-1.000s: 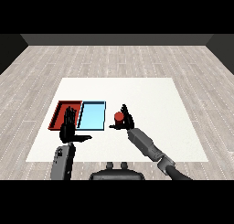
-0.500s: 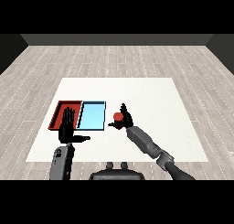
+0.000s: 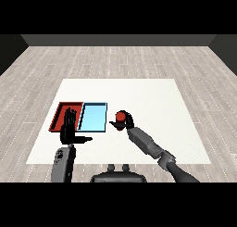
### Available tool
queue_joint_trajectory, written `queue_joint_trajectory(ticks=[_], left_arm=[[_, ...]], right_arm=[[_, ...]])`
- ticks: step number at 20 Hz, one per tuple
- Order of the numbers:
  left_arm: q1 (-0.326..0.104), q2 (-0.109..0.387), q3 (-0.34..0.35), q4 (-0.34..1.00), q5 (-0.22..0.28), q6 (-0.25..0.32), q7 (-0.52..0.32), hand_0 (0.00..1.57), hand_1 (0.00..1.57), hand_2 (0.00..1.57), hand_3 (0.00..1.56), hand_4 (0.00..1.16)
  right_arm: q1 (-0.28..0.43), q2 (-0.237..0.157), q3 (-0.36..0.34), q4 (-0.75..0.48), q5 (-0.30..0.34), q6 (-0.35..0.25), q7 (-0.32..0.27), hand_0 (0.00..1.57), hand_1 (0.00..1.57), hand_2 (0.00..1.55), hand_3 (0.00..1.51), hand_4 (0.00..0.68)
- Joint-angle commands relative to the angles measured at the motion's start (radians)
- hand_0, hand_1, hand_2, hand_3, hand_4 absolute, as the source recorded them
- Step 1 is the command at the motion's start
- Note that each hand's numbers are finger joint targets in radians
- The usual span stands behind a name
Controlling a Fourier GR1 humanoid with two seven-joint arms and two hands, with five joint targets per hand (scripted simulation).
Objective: Pick the red can and put it in the red box
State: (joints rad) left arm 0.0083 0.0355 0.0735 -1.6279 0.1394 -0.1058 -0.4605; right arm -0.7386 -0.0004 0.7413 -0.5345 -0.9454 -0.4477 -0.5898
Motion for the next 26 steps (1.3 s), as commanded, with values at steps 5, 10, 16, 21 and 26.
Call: queue_joint_trajectory(ticks=[5,10,16,21,26], left_arm=[[-0.014,-0.004,-0.024,-0.014,-0.001,0.014,0.048,0.00,0.00,0.00,0.00,0.00],[0.006,-0.003,-0.010,-0.018,0.010,0.005,0.007,0.00,0.00,0.00,0.00,0.00],[0.002,0.007,-0.005,-0.030,0.019,-0.004,0.022,0.00,0.00,0.00,0.00,0.00],[-0.049,-0.011,-0.025,0.016,-0.013,0.026,0.034,0.00,0.00,0.00,0.00,0.00],[-0.033,0.004,-0.023,0.044,-0.032,0.011,0.003,0.00,0.00,0.00,0.00,0.00]], right_arm=[[-0.052,0.000,0.006,0.010,0.042,-0.048,0.104,1.53,1.53,1.47,1.42,0.548],[-0.043,0.000,0.067,0.038,-0.014,-0.065,0.028,1.55,1.55,1.47,1.41,0.558],[-0.073,0.000,-0.016,-0.021,0.060,-0.094,-0.001,1.54,1.54,1.47,1.39,0.581],[-0.059,0.000,-0.050,-0.163,0.135,-0.195,0.035,1.54,1.54,1.46,1.38,0.582],[0.035,-0.107,-0.056,-0.385,0.223,-0.216,0.109,1.52,1.52,1.46,1.38,0.608]])
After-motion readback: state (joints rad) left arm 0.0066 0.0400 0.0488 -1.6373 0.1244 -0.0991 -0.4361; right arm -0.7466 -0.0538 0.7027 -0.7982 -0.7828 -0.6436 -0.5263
